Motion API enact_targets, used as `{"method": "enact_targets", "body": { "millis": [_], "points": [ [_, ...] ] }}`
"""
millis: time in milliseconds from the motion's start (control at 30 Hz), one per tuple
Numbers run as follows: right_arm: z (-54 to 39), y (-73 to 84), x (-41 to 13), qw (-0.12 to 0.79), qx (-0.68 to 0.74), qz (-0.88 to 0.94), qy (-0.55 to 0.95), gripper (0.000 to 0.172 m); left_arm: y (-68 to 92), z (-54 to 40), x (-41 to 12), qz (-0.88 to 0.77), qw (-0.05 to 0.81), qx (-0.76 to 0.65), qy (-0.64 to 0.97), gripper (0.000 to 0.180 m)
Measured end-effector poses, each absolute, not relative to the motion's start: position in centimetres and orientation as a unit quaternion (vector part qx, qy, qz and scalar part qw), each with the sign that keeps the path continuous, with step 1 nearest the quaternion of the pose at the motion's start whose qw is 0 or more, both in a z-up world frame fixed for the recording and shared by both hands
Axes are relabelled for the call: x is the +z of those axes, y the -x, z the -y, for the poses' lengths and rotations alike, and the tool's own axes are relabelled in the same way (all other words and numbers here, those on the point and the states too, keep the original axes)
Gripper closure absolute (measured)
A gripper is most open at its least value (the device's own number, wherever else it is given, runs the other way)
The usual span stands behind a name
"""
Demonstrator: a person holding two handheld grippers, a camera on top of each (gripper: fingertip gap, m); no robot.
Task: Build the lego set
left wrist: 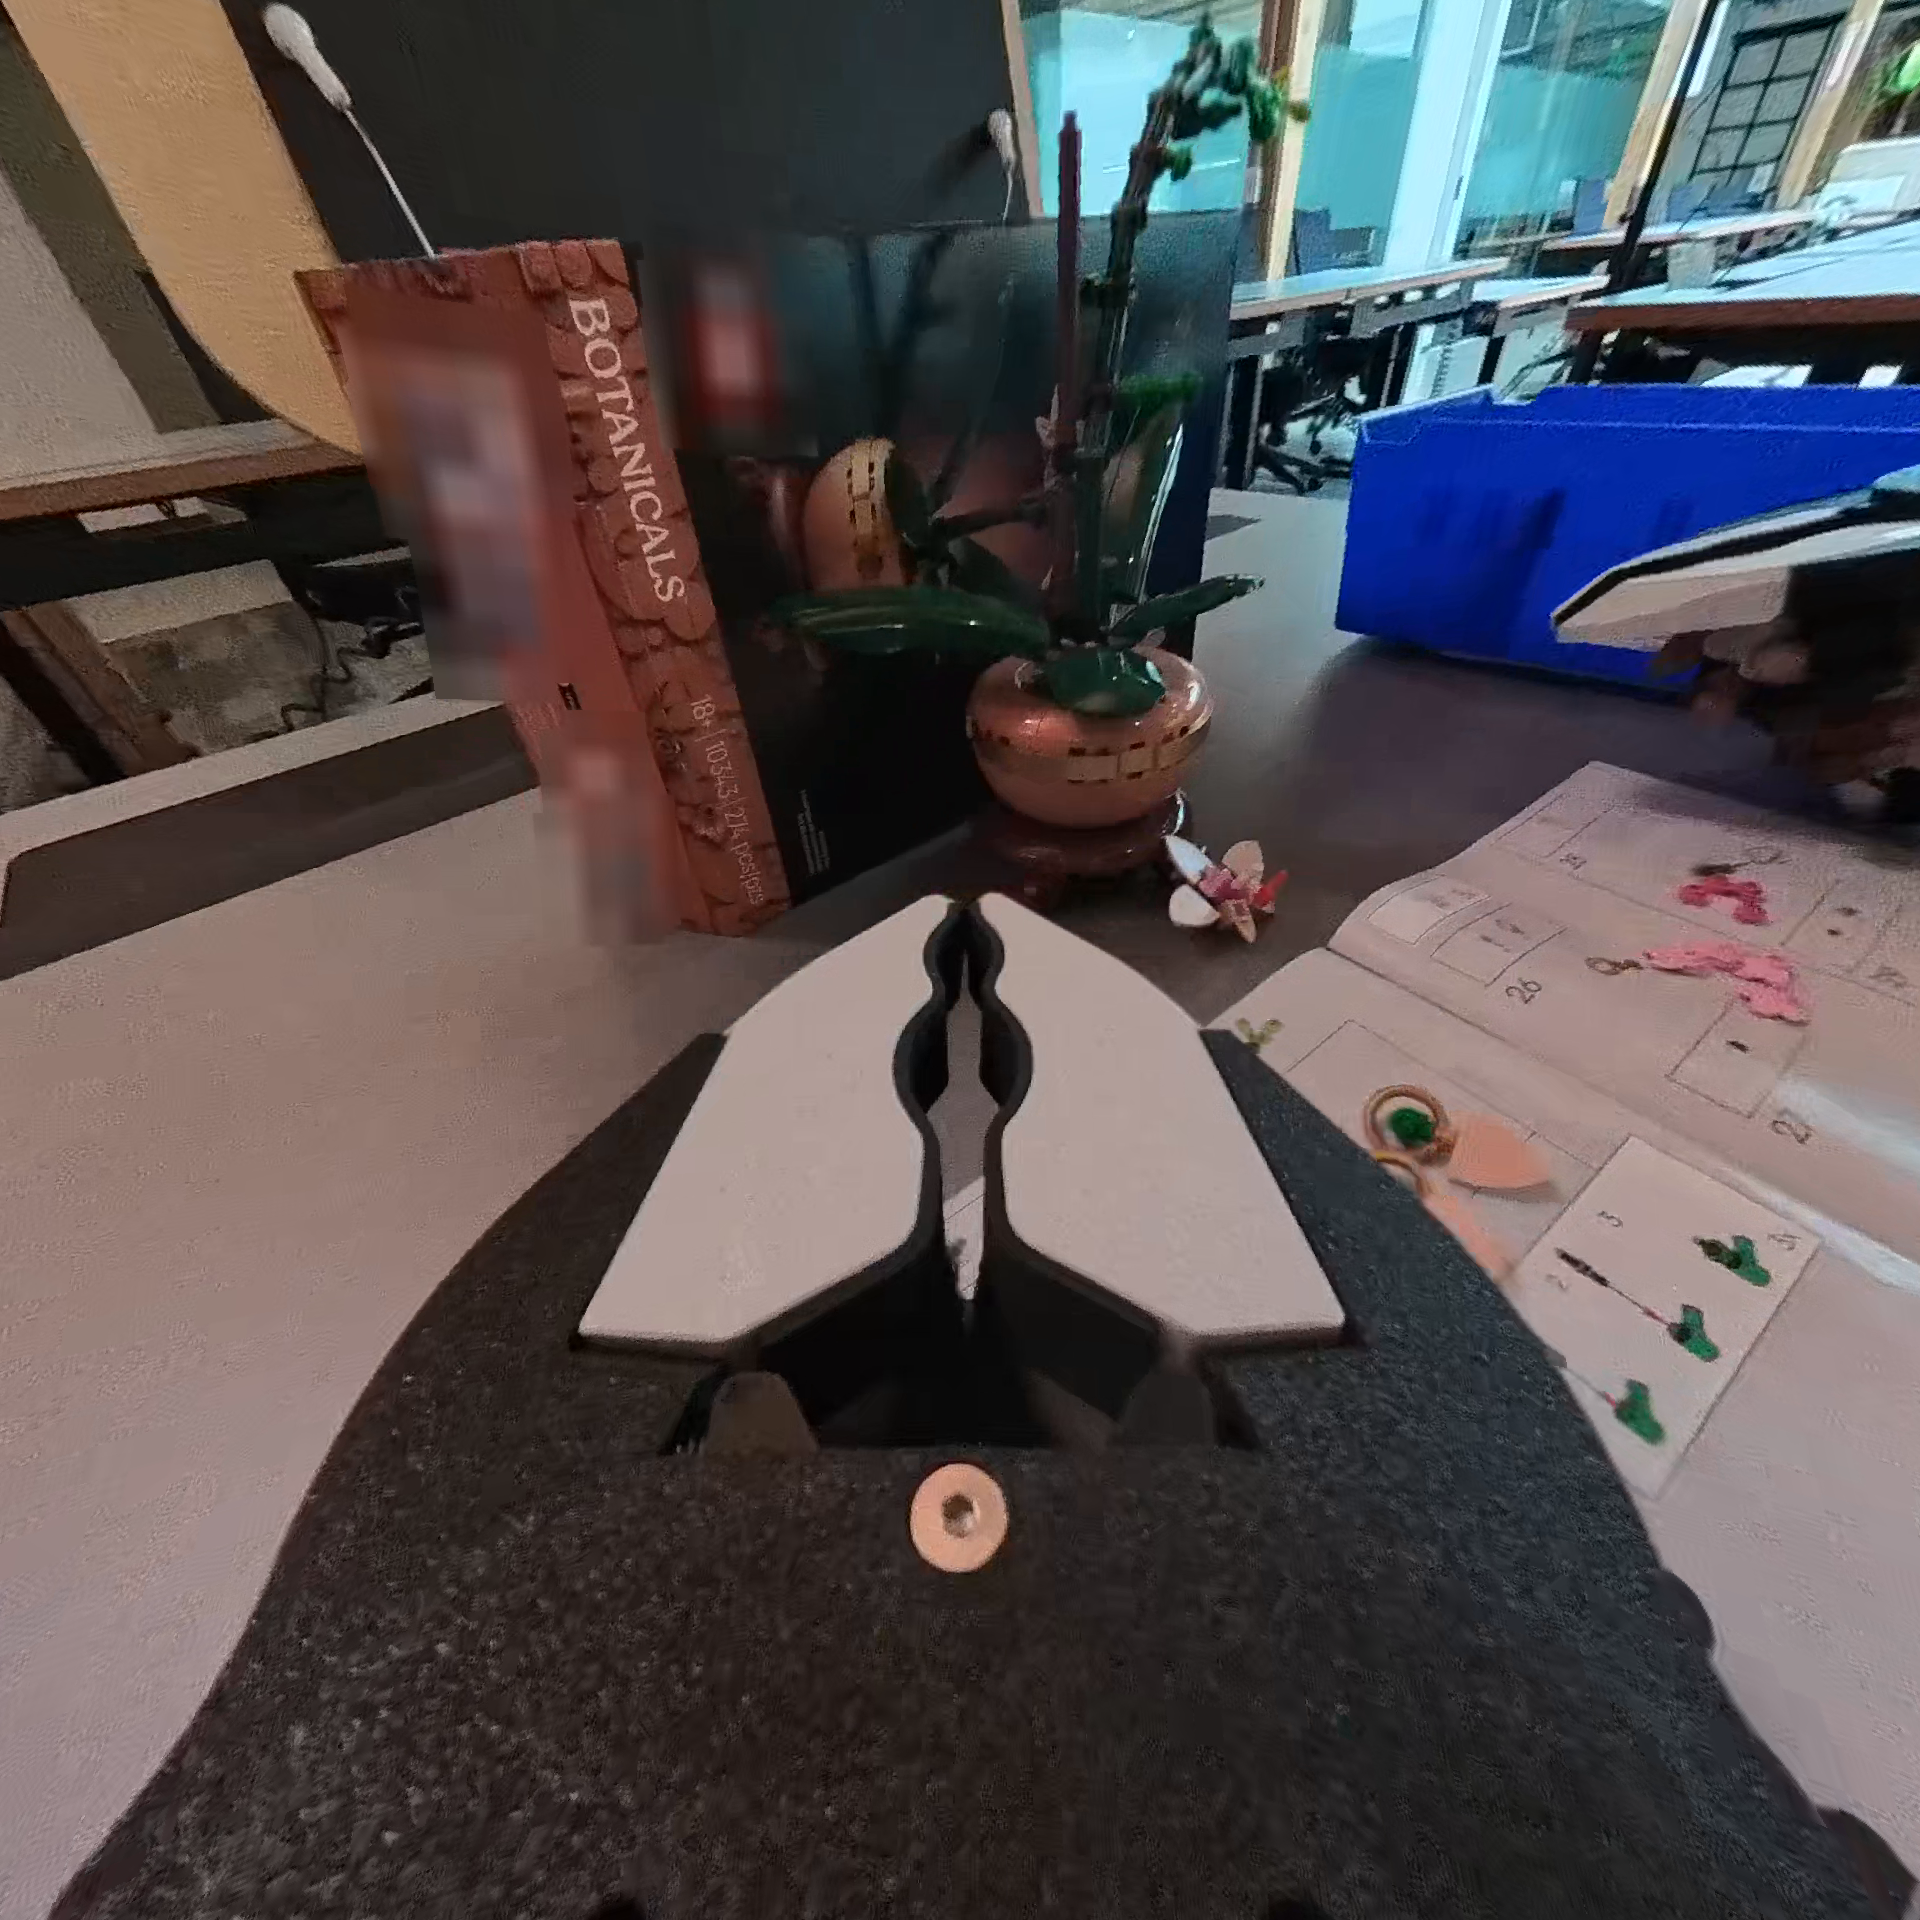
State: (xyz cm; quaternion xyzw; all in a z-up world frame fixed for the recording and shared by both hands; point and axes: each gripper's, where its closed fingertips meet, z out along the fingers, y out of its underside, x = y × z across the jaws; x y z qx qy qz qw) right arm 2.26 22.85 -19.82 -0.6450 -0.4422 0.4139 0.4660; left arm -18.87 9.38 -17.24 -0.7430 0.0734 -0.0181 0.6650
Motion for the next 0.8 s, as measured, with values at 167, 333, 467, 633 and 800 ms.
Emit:
{"method": "enact_targets", "body": {
  "millis": [167, 333, 467, 633, 800],
  "points": [
    [-23.0, -2.4, -19.7, 0.47, 0.415, 0.437, 0.645, 0.172, 19.6, -9.5, -18.2, -0.059, 0.647, -0.015, 0.76, 0.18],
    [-22.5, -2.0, -20.0, 0.469, 0.399, 0.459, 0.641, 0.172, 19.9, -9.4, -18.9, -0.055, 0.634, -0.037, 0.771, 0.179],
    [-22.7, -2.1, -20.0, 0.469, 0.401, 0.452, 0.644, 0.172, 20.2, -9.4, -18.9, -0.052, 0.631, -0.028, 0.774, 0.178],
    [-22.8, -2.1, -20.2, 0.465, 0.399, 0.452, 0.649, 0.172, 20.2, -9.4, -19.0, -0.061, 0.631, -0.023, 0.773, 0.159],
    [-22.7, -2.0, -20.3, 0.463, 0.394, 0.455, 0.65, 0.172, 18.7, -7.8, -19.9, -0.123, 0.57, -0.087, 0.808, 0.127]
  ]
}}
